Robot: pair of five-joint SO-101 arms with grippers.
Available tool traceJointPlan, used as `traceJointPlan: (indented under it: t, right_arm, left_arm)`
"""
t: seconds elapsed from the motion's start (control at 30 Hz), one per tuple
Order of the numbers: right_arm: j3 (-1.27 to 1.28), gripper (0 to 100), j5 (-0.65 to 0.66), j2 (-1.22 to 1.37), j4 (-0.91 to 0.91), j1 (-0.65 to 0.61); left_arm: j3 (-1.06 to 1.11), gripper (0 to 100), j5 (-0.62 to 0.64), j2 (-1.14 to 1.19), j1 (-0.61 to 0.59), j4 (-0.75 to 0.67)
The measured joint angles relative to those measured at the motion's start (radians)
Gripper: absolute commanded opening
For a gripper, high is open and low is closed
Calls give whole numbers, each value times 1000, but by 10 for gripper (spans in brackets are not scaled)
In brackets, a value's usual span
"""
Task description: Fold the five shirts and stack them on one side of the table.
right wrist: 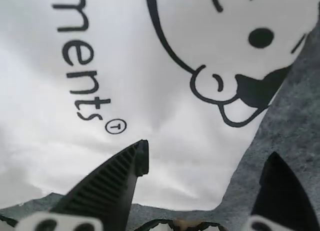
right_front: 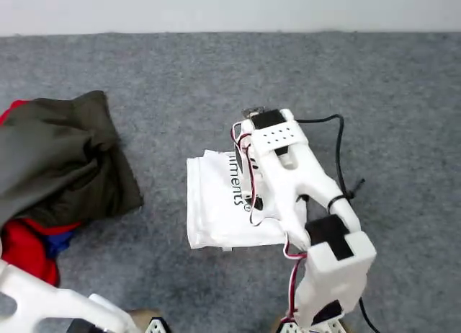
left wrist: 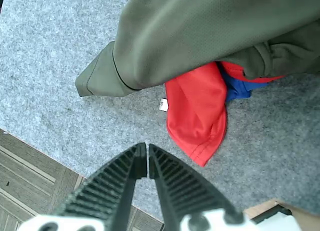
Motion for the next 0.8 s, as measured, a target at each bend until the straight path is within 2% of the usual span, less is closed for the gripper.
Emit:
traceJointPlan:
  t: [0.33,0.63,0.8]
  right_arm:
    - [-2,346,-3,26,-20,120]
    - [17,344,-3,57,-80,124]
    - [23,343,-48,147,-114,124]
  left_arm:
    - [0,14,0,0,0,0]
    - [0,14,0,0,0,0]
    - [0,14,0,0,0,0]
